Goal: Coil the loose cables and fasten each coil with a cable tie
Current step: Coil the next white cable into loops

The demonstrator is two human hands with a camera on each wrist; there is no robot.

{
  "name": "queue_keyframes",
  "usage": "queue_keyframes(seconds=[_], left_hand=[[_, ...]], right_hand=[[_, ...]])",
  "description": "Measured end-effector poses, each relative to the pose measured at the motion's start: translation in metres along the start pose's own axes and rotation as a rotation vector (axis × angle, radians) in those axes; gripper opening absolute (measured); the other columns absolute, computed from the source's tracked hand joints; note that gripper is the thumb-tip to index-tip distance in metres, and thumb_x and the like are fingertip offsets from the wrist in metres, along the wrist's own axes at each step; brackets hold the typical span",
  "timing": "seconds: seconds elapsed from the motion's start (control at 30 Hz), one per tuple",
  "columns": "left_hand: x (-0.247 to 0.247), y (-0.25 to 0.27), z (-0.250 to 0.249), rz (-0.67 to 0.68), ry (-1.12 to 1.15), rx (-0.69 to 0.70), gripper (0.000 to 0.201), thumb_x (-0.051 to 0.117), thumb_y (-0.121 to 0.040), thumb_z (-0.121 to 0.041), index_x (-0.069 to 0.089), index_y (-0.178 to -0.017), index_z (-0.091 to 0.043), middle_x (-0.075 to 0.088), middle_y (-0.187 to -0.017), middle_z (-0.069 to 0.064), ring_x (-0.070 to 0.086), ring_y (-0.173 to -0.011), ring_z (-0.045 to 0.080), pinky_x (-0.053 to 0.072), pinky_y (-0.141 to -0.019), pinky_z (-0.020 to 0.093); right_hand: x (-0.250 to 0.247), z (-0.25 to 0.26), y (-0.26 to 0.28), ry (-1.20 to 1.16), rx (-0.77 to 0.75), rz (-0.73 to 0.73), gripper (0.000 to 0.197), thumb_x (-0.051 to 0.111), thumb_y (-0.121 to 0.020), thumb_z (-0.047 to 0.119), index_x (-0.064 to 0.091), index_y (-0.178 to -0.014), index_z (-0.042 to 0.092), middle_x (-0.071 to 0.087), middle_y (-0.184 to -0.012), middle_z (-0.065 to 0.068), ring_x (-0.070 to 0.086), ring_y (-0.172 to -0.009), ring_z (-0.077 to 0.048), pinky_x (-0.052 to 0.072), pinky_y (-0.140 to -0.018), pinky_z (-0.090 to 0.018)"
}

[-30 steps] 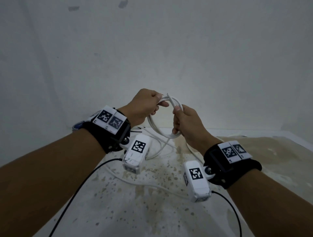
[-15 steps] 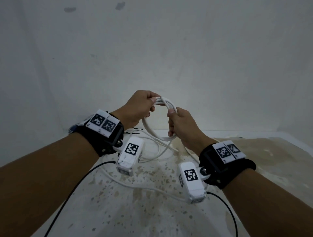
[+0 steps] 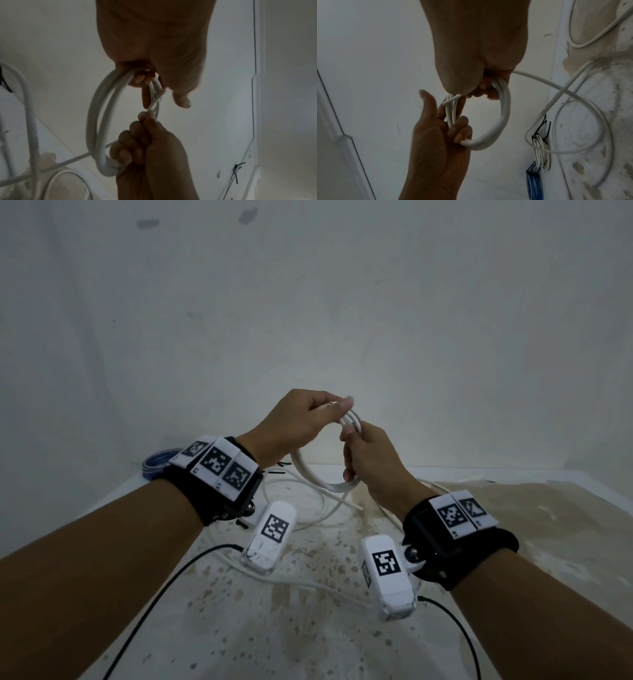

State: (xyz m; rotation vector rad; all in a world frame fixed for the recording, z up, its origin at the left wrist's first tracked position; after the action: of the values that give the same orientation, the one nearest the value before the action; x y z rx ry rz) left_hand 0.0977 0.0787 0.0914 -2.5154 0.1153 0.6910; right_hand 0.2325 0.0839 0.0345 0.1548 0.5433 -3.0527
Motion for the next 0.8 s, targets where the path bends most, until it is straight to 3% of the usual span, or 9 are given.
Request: queue_keyframes(seconds=[0.07,0.13,0.3,0.37,0.43,0.5,0.6,0.67,0.8], left_hand=[[0.001,0.000,0.001,-0.082,-0.157,0.084,0.026,0.060,-0.095,-0.042,0.076,-0.094,-0.022,0.069,-0.067,-0.013,0.060,-0.060,-0.006,0.042,-0.061,0.014],[0.000,0.000,0.002,-0.165,-0.206,0.113,0.024,0.058,-0.097,-0.037,0.073,-0.085,-0.023,0.060,-0.055,-0.018,0.054,-0.054,-0.006,0.035,-0.057,0.011],[0.001,0.000,0.007,-0.223,-0.150,0.129,0.035,0.055,-0.099,-0.037,0.068,-0.072,-0.019,0.048,-0.057,-0.001,0.041,-0.052,0.007,0.036,-0.058,0.024],[0.002,0.000,0.006,-0.239,-0.117,0.122,0.043,0.054,-0.099,-0.037,0.063,-0.069,-0.009,0.042,-0.057,0.002,0.037,-0.051,0.008,0.034,-0.057,0.023],[0.001,-0.001,0.004,-0.232,-0.095,0.110,0.046,0.054,-0.100,-0.037,0.061,-0.069,-0.003,0.041,-0.057,0.003,0.035,-0.050,0.007,0.033,-0.055,0.020],[-0.001,-0.003,0.003,-0.233,-0.076,0.090,0.049,0.053,-0.100,-0.037,0.063,-0.073,0.002,0.043,-0.058,0.003,0.036,-0.050,0.007,0.032,-0.053,0.019],[-0.006,-0.006,0.008,-0.309,-0.008,0.027,0.053,0.053,-0.100,-0.040,0.065,-0.084,0.010,0.046,-0.061,0.005,0.040,-0.058,0.014,0.034,-0.057,0.026],[-0.010,-0.007,0.012,-0.375,0.042,-0.023,0.055,0.052,-0.100,-0.041,0.067,-0.087,0.010,0.048,-0.061,0.005,0.042,-0.061,0.017,0.035,-0.058,0.026],[-0.010,-0.006,0.014,-0.389,0.009,-0.031,0.055,0.051,-0.100,-0.043,0.068,-0.085,0.008,0.051,-0.059,0.003,0.045,-0.060,0.016,0.038,-0.061,0.027]], right_hand=[[0.002,0.002,0.001,0.032,-0.027,-0.010,0.026,0.040,-0.104,0.022,0.056,-0.091,0.005,0.045,-0.062,-0.008,0.042,-0.043,-0.016,0.044,-0.045,-0.029],[0.004,0.003,0.002,0.020,-0.038,-0.016,0.026,0.040,-0.104,0.022,0.055,-0.089,0.007,0.045,-0.061,-0.006,0.042,-0.041,-0.013,0.045,-0.048,-0.030],[-0.003,0.016,0.008,0.041,-0.031,-0.034,0.046,0.037,-0.105,0.036,0.063,-0.084,0.004,0.054,-0.060,-0.005,0.053,-0.046,-0.020,0.051,-0.049,-0.033],[-0.018,0.023,0.004,0.307,-0.124,-0.241,0.056,0.033,-0.104,0.043,0.065,-0.077,0.007,0.061,-0.062,-0.002,0.060,-0.055,-0.022,0.049,-0.055,-0.033],[-0.034,0.032,-0.002,0.599,-0.277,-0.476,0.037,0.044,-0.101,0.039,0.060,-0.077,0.016,0.061,-0.071,0.002,0.056,-0.069,-0.020,0.041,-0.066,-0.033],[-0.038,0.033,-0.015,0.596,-0.332,-0.333,0.022,0.052,-0.098,0.033,0.065,-0.086,0.020,0.065,-0.083,0.002,0.059,-0.079,-0.014,0.045,-0.075,-0.033],[-0.036,0.024,-0.016,0.250,-0.158,0.019,0.035,0.050,-0.102,0.021,0.067,-0.079,0.000,0.068,-0.072,-0.012,0.065,-0.060,-0.009,0.051,-0.061,-0.027],[-0.038,0.023,-0.010,0.136,-0.111,0.086,0.035,0.050,-0.102,0.016,0.066,-0.083,-0.008,0.068,-0.070,-0.018,0.066,-0.056,-0.019,0.055,-0.056,-0.030],[-0.036,0.018,0.002,0.009,-0.053,0.115,0.036,0.044,-0.105,0.024,0.068,-0.090,0.003,0.068,-0.071,-0.013,0.062,-0.055,-0.022,0.055,-0.052,-0.033]])
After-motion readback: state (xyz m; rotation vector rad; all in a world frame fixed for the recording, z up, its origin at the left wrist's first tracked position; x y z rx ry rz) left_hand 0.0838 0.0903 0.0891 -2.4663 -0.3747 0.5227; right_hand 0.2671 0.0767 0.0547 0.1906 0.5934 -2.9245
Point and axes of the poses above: each hand's wrist, its own y-axis away from the middle knuckle, its own x-axis out of the palm, z = x × y, the point moved 3 cm from there along -y, towards the middle knuckle
